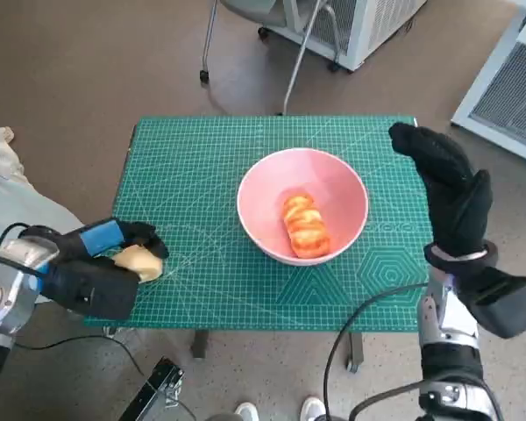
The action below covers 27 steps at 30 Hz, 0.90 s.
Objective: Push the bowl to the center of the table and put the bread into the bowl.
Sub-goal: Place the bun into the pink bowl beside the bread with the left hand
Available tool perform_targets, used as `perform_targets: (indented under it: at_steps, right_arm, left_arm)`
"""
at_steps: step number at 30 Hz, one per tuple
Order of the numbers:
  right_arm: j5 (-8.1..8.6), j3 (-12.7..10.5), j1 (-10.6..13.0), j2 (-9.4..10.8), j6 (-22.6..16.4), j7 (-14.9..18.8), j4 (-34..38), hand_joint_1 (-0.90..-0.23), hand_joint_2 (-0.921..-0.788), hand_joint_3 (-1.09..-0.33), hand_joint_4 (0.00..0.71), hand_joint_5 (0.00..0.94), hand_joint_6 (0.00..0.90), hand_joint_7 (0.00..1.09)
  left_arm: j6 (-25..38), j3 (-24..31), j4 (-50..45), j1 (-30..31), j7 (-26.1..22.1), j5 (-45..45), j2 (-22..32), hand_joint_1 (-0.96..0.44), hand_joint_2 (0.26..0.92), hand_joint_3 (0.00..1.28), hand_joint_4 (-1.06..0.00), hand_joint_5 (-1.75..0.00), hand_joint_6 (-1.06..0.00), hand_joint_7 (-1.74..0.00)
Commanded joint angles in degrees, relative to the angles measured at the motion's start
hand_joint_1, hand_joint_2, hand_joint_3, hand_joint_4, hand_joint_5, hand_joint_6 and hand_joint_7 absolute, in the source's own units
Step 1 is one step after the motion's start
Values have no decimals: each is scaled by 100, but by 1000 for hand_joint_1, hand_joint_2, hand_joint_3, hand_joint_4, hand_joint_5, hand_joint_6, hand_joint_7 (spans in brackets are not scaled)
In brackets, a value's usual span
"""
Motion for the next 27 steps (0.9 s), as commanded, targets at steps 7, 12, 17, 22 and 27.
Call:
perform_targets:
  at_steps: [7, 12, 17, 22, 27]
  right_arm:
    - [-3, 3, 81, 14, 76, 16, 23, -647, -921, -687, 380, 5, 67, 768]
    - [-76, 24, 55, 25, 57, -27, 43, -638, -921, -690, 383, 6, 67, 770]
    - [-99, 28, 22, 21, 43, -28, 102, -629, -921, -693, 382, 6, 64, 774]
    - [-100, 25, -9, -5, 15, -2, 153, -621, -921, -694, 383, 6, 61, 775]
    - [-126, 34, -33, -19, -20, -4, 173, -617, -921, -695, 383, 6, 54, 776]
  left_arm:
    - [298, 715, -617, -1006, -211, -611, 30, 2, 918, 80, -664, -1203, -631, -1159]
    - [369, 738, -989, -1488, -136, -529, -109, 2, 908, 68, -696, -1146, -667, -1144]
    - [336, 547, -1119, -2050, -107, -383, -348, 2, 917, 64, -627, -1230, -706, -1089]
    - [278, 289, -1021, -2585, -96, -286, -772, 2, 918, 75, -574, -1326, -733, -1017]
    - [94, 3, -563, -3075, 84, -160, -1234, 2, 909, 76, -610, -1326, -742, -969]
